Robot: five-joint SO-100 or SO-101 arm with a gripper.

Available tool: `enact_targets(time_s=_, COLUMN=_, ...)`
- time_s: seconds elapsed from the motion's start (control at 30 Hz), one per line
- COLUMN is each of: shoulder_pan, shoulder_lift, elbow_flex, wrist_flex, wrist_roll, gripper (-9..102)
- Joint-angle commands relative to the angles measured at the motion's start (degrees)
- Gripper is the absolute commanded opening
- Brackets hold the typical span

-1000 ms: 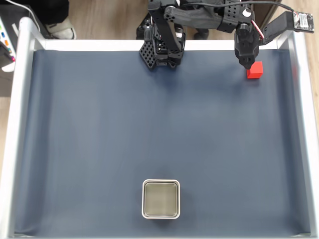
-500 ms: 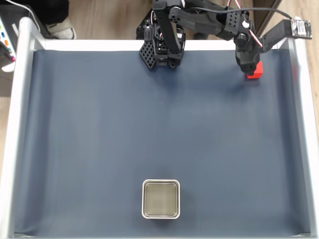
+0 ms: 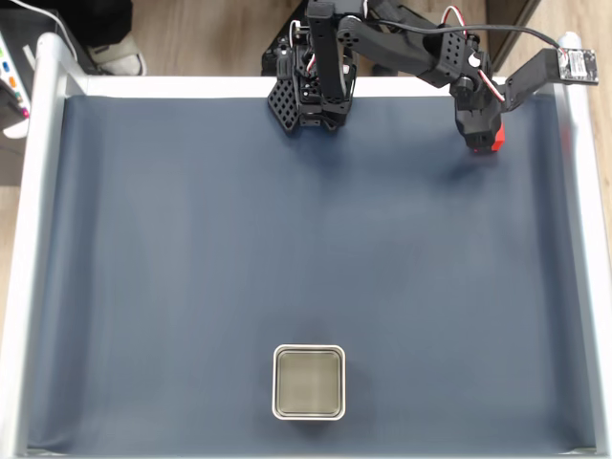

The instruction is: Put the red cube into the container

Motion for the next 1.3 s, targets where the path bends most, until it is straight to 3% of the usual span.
enact_targets(time_s=0.0, shoulder_pan=-0.88, shoulder_lift=-0.09, elbow_flex=-1.49, wrist_flex=-0.88, wrist_roll=0.88, gripper=24)
enact_targets(time_s=0.5, shoulder_pan=-2.37, shoulder_lift=-4.04, elbow_flex=-4.39, wrist_flex=-2.55, wrist_roll=2.72, gripper=16)
enact_targets(time_s=0.7, shoulder_pan=-2.72, shoulder_lift=-4.39, elbow_flex=-5.62, wrist_flex=-2.37, wrist_roll=2.90, gripper=0)
enact_targets(time_s=1.07, shoulder_pan=-2.02, shoulder_lift=-2.99, elbow_flex=-5.98, wrist_flex=0.26, wrist_roll=4.39, gripper=0)
enact_targets(time_s=1.27, shoulder_pan=2.55, shoulder_lift=0.44, elbow_flex=-7.82, wrist_flex=7.21, wrist_roll=7.38, gripper=0)
